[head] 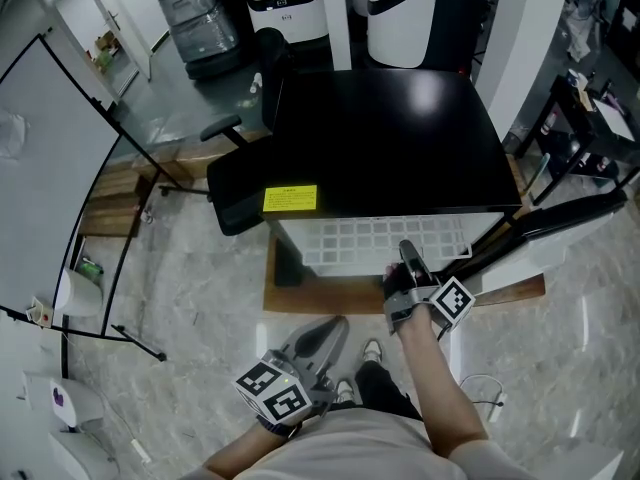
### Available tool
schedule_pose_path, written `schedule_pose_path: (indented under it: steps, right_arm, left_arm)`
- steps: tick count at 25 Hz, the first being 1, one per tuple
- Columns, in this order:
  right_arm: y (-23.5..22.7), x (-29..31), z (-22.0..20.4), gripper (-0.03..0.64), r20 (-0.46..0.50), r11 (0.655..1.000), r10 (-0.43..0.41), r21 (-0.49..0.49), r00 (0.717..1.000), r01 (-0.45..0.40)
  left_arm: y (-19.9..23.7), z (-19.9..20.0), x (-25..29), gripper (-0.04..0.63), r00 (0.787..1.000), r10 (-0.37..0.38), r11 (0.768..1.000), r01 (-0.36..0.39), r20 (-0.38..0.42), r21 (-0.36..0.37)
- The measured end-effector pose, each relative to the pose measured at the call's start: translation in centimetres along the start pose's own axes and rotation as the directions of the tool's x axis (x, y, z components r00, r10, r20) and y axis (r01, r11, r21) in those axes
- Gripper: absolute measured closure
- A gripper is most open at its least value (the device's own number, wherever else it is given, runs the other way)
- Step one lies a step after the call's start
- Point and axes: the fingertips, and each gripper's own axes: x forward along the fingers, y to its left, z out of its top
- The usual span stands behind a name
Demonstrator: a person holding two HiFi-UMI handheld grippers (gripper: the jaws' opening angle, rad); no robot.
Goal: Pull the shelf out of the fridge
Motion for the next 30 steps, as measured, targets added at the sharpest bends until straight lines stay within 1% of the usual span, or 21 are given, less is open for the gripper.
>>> schedule_pose_path:
  steps: [3,8,13,16,19,23,30]
  right_arm:
    - [-0.1,-1.2,-0.4,0.574,-0.003,1.0,-0.008,-0.001,1.0,0.008]
    - [0.1,-2.7,-0.9,0.574,-0.004,1.0,-0.002,0.001,1.0,0.002]
    - [0.7,-3.3,-1.2,0.574,0.001,1.0,-0.009,0.017,1.0,0.009]
    - [0.6,-4.6,-1.7,0.574,0.004,1.0,-0.004,0.018,1.0,0.004]
    - [0.5,-5.6,-2.1,0.574,0.002,1.0,-0.008,0.013,1.0,0.008]
    - [0.8,-6.4,-2.5,0.574,-0.009,1.0,-0.005,0.002,1.0,0.005]
    - [0.9,-8.7,-3.3,0.574,-0.019,1.0,0.007,0.001,1.0,-0.007]
  left_arm:
    - [-0.7,-0.5,-0.6,0.589,1.0,-0.018,1.0,0.018,-0.005,0.015]
    - [-1.7,-1.0,-1.4,0.589,0.999,-0.033,0.999,0.033,-0.007,0.018]
    - [-2.6,-0.8,-2.0,0.589,0.999,-0.046,0.999,0.046,-0.012,0.023]
    - [-3.2,-1.4,-3.1,0.589,0.999,-0.045,0.999,0.045,-0.006,0.024]
    - [-3.5,-1.5,-3.9,0.589,0.999,-0.038,0.999,0.038,-0.005,0.024]
    - [-4.1,-1.7,-4.4,0.589,0.998,-0.058,0.998,0.059,-0.005,0.037]
    - [-5.0,-2.6,-5.2,0.589,0.997,-0.077,0.996,0.078,-0.012,0.037]
